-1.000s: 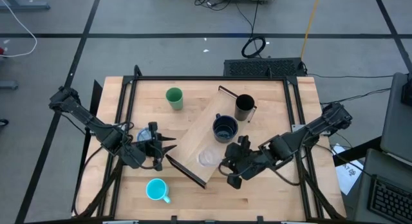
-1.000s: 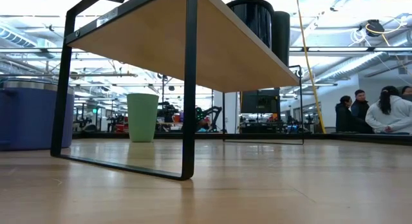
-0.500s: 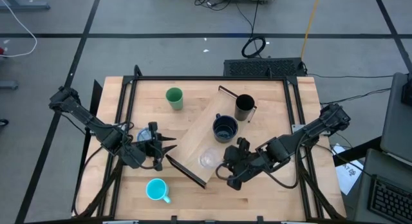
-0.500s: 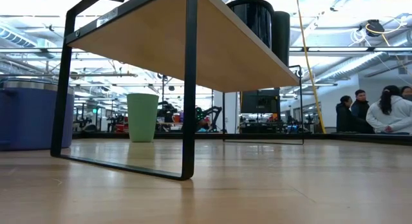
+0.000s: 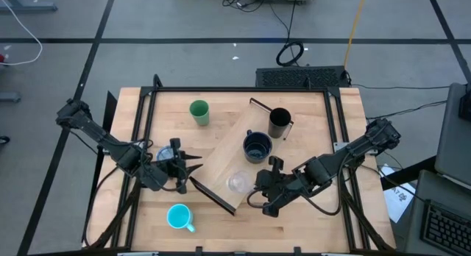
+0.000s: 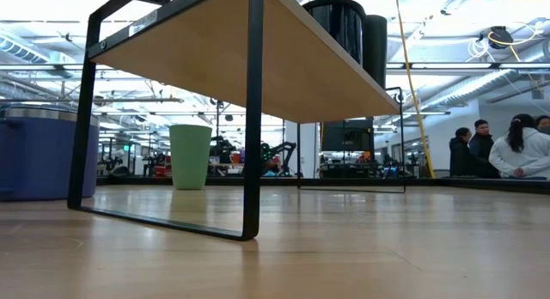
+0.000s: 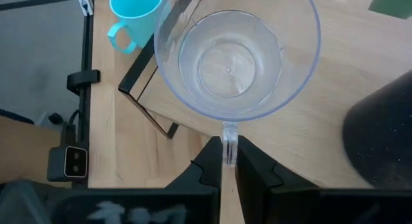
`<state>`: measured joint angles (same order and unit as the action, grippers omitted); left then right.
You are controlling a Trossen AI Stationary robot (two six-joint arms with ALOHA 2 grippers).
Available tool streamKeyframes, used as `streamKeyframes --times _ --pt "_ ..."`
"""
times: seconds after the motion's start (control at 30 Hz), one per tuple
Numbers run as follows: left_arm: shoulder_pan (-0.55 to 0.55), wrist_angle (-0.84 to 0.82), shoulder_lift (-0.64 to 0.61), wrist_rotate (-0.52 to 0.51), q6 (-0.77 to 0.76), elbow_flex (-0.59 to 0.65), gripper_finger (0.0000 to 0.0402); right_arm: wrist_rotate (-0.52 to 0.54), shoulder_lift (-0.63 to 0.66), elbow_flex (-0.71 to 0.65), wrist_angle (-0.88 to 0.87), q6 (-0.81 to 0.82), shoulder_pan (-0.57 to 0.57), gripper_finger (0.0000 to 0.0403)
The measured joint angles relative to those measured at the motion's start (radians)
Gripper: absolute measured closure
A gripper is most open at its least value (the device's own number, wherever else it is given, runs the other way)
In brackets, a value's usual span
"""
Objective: Stack small to large cups/mugs on shelf
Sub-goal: Put the transparent cup on the shelf
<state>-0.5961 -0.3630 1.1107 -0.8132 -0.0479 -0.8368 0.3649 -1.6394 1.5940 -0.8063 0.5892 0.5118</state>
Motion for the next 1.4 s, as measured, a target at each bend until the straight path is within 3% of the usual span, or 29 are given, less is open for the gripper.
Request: streamKeyframes --times 1.4 --pt "0.002 -0.001 0.000 0.005 -0.003 0.000 0.0284 -0.004 -0.001 -0.044 0.016 0.027 -0.023 0.0371"
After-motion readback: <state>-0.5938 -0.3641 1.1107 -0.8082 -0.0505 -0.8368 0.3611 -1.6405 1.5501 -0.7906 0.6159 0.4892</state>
